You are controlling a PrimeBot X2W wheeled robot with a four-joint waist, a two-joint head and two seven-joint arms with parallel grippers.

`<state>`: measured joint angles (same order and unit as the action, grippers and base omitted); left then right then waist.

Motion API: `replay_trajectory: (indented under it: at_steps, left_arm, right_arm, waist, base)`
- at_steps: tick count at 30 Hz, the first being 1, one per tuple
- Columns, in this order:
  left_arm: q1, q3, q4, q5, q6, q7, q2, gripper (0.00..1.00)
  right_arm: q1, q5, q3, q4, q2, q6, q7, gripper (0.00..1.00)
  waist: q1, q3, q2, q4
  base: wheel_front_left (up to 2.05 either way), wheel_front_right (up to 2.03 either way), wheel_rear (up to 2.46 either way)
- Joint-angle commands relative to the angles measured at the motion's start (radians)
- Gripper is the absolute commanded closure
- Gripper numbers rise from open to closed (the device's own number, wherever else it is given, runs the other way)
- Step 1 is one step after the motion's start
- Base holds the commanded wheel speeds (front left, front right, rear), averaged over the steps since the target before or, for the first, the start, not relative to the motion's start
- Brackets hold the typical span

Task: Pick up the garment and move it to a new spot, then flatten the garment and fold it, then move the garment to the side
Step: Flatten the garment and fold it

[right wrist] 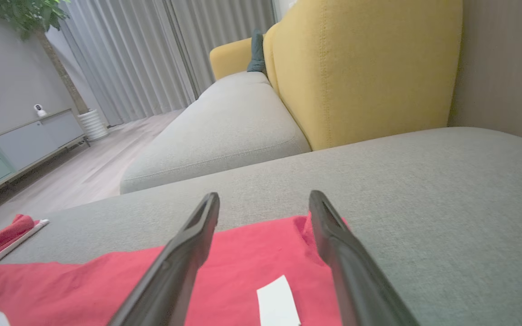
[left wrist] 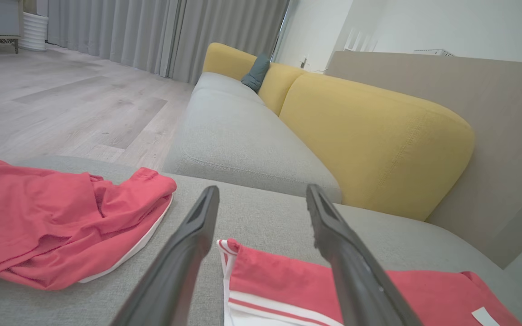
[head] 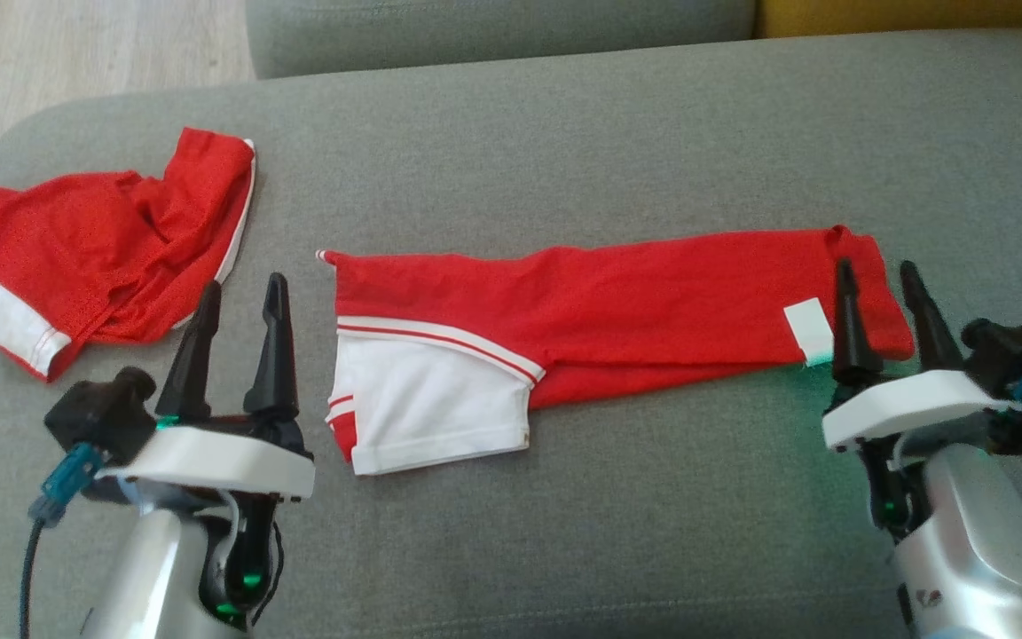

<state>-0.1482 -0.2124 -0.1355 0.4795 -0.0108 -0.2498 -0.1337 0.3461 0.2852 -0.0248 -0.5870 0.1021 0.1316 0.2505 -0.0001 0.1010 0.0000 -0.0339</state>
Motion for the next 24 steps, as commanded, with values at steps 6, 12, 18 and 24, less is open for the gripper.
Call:
replay_trajectory:
  at_steps: [6, 12, 18, 24]
  left_arm:
    - [-0.047, 0.08, -0.011, -0.059, 0.063, -0.012, 0.028, 0.0]
    - [-0.066, 0.093, -0.041, -0.087, 0.095, -0.012, 0.051, 0.0]
    - [-0.084, 0.108, -0.056, -0.104, 0.112, -0.012, 0.063, 0.0]
    - [-0.099, 0.122, -0.068, -0.118, 0.122, -0.012, 0.07, 0.0]
  right_arm:
    - [0.055, -0.063, 0.148, -0.034, -0.039, -0.001, -0.043, 0.0]
    - [0.126, -0.105, 0.304, -0.145, -0.051, -0.001, -0.078, 0.0]
    - [0.199, -0.069, 0.295, -0.285, -0.052, -0.001, -0.08, 0.0]
    - [0.246, -0.091, 0.306, -0.406, -0.052, -0.001, -0.063, 0.0]
  waist:
    - [0.0001, 0.045, 0.0, 0.012]
    - [0.0001, 0.086, 0.0, 0.026]
    - [0.0001, 0.122, 0.0, 0.034]
    - [0.0001, 0.141, 0.0, 0.037]
  base:
    - [0.0, 0.0, 0.0]
    - [0.0, 0.0, 0.0]
    - [0.0, 0.0, 0.0]
    - [0.0, 0.0, 0.0]
